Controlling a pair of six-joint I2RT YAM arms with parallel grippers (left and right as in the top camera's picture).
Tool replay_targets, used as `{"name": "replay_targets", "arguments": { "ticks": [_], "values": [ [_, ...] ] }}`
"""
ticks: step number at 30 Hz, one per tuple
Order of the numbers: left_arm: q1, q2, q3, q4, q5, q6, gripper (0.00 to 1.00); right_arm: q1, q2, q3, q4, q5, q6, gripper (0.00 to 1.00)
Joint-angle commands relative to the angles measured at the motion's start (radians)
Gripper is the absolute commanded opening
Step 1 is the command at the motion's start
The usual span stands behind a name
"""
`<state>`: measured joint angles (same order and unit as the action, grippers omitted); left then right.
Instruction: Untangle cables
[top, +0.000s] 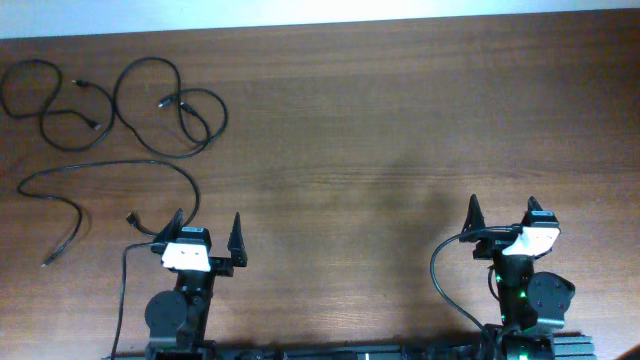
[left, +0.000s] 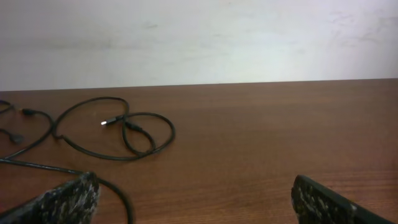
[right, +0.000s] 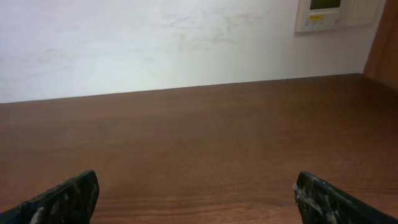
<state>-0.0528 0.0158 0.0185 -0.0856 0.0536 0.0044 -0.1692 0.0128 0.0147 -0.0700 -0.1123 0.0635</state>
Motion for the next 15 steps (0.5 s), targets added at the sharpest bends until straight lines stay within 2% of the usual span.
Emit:
{"name": "replay_targets", "arguments": {
  "ticks": [1, 4, 15],
  "values": [
    [0.003, -0.002, -0.006, 0.002, 0.01, 0.015, 0.99, 0.037, -0.009, -0.009, -0.004, 0.02, -0.035, 0.99],
    [0.003, -0.002, -0.006, 0.002, 0.01, 0.015, 0.99, 0.085, -0.009, -0.009, -0.004, 0.02, -0.061, 0.99],
    [0.003, -0.002, -0.006, 0.002, 0.011, 0.015, 0.99, 0.069, -0.009, -0.009, 0.0, 0.006, -0.06, 0.99]
  ]
}}
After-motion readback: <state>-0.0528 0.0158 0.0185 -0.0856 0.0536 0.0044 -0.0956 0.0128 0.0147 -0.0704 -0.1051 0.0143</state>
